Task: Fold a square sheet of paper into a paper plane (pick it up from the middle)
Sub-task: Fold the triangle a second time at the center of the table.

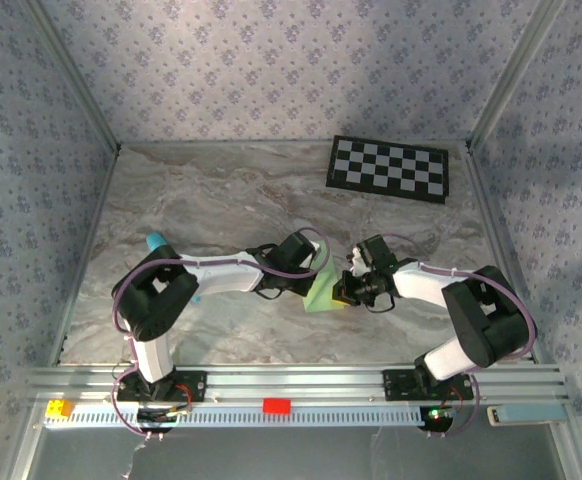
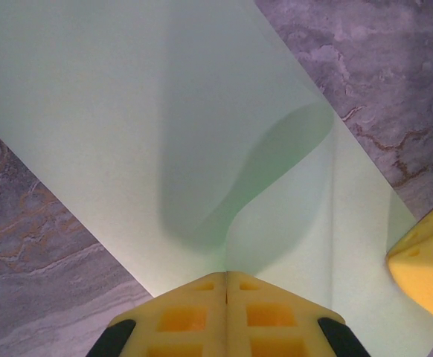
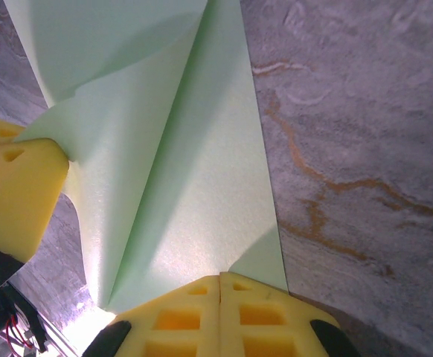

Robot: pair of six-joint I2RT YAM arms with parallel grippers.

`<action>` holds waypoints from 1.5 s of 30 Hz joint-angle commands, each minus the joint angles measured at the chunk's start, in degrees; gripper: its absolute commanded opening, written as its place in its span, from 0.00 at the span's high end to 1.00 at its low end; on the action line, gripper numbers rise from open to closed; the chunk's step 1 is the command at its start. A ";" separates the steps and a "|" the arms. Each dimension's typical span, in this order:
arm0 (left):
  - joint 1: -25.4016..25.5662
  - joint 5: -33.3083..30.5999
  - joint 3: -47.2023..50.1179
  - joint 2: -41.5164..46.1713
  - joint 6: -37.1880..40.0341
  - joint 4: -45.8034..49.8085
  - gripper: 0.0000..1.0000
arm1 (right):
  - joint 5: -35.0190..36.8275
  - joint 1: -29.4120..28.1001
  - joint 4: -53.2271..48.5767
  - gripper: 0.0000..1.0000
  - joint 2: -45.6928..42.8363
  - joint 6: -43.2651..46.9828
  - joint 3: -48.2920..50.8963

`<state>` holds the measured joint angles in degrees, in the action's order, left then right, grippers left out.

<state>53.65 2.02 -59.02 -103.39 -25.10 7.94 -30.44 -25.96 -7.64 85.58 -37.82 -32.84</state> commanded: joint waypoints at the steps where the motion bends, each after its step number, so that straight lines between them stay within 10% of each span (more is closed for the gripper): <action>1: 0.23 -1.12 -0.92 -1.19 -0.29 0.58 1.00 | 2.98 0.38 -4.66 0.96 1.44 1.35 0.92; 24: 0.23 0.13 -0.04 -2.95 -0.56 -0.50 1.00 | 1.98 0.71 -4.55 0.91 0.55 1.35 -0.26; 45: 0.40 0.71 0.70 -2.16 -1.87 -0.88 1.00 | -3.41 -2.74 17.36 0.98 1.60 -15.23 -2.58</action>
<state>53.69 2.11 -59.00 -105.23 -26.41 6.90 -33.15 -28.29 6.57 85.80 -50.02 -33.52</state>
